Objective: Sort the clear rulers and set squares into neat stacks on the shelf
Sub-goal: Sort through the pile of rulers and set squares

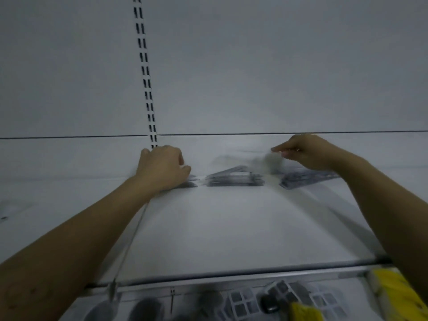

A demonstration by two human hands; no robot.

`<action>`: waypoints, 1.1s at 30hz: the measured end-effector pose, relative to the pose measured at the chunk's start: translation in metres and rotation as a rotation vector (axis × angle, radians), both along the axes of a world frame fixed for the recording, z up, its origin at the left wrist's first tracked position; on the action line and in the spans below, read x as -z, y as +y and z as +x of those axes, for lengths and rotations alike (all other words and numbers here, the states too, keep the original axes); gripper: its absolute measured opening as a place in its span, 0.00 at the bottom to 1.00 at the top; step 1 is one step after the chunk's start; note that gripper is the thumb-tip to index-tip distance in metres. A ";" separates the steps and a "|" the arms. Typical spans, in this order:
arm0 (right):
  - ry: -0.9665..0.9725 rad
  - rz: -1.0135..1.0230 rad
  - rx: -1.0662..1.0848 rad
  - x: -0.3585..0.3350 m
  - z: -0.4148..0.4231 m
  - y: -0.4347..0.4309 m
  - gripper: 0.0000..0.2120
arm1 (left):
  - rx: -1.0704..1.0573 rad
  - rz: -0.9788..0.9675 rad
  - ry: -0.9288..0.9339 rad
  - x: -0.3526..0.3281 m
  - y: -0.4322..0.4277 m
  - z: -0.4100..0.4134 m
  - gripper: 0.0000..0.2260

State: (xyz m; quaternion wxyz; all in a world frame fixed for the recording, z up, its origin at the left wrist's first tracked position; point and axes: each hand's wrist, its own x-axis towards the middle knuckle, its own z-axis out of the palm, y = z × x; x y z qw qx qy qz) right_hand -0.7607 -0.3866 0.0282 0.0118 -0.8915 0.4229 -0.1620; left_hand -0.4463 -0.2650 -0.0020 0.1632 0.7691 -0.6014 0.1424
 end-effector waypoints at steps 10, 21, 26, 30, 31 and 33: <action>-0.136 0.044 0.075 0.018 -0.084 -0.041 0.13 | 0.388 -0.095 -0.029 0.013 -0.039 -0.110 0.13; -0.078 0.069 0.257 0.031 -0.087 -0.037 0.17 | 0.529 -0.165 -0.087 0.036 -0.040 -0.120 0.16; -0.063 -0.043 0.107 0.014 -0.039 -0.005 0.16 | 0.505 -0.107 -0.088 0.032 -0.037 -0.115 0.23; -0.007 -0.066 0.038 0.001 0.002 0.021 0.23 | 0.463 -0.045 -0.083 0.019 -0.028 -0.101 0.24; -0.007 -0.073 0.016 -0.002 0.014 0.029 0.25 | 0.449 -0.046 -0.076 0.014 -0.024 -0.095 0.25; -0.006 -0.082 -0.024 -0.009 0.041 0.042 0.27 | 0.420 -0.061 -0.053 0.004 -0.014 -0.080 0.26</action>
